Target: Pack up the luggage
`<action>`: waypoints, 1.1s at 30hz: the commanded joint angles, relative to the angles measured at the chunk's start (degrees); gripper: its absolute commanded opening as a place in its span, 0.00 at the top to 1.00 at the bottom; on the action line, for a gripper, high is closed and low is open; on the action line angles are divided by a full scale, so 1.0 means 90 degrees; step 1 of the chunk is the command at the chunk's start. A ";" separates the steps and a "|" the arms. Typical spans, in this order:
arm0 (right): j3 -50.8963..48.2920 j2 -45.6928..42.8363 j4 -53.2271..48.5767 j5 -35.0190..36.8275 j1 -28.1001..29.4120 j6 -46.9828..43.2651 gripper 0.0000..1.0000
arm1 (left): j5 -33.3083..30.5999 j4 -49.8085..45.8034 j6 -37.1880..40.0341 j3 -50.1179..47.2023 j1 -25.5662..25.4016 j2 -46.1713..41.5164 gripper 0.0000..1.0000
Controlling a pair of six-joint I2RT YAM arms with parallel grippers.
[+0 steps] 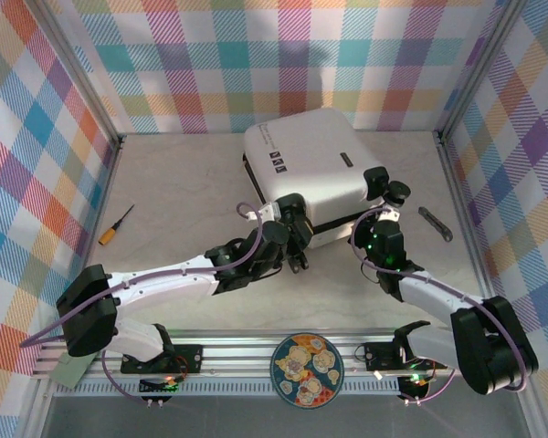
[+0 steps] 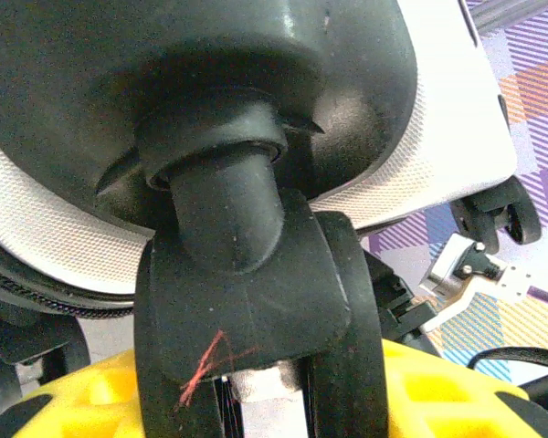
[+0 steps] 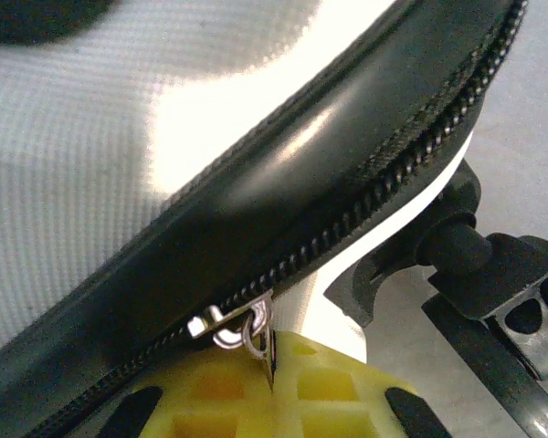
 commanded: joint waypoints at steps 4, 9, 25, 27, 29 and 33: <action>0.1041 0.0183 0.0229 0.0307 -0.0902 -0.0425 1.00 | -0.1410 -0.1035 0.1313 0.0329 0.0431 -0.0646 1.00; 0.1212 0.0446 -0.0072 0.0282 -0.1363 -0.0336 1.00 | -0.1893 -0.1371 0.1225 -0.0074 0.0471 -0.1220 1.00; 0.1095 0.0118 0.0249 -0.2457 -0.1136 -0.2443 1.00 | -0.1896 -0.3278 0.2599 0.0072 0.2332 -0.2379 1.00; 0.1016 -0.0044 0.0165 -0.2703 -0.0818 -0.2707 1.00 | -0.1788 -0.3354 0.2974 0.0200 0.2523 -0.2418 1.00; 0.1060 -0.0132 -0.0110 -0.2621 -0.0404 -0.2937 1.00 | -0.1705 -0.3536 0.3234 0.0460 0.2651 -0.2317 1.00; 0.1036 -0.0109 -0.0287 -0.2441 0.0290 -0.3112 1.00 | -0.1439 -0.3766 0.3635 0.0862 0.2706 -0.2061 1.00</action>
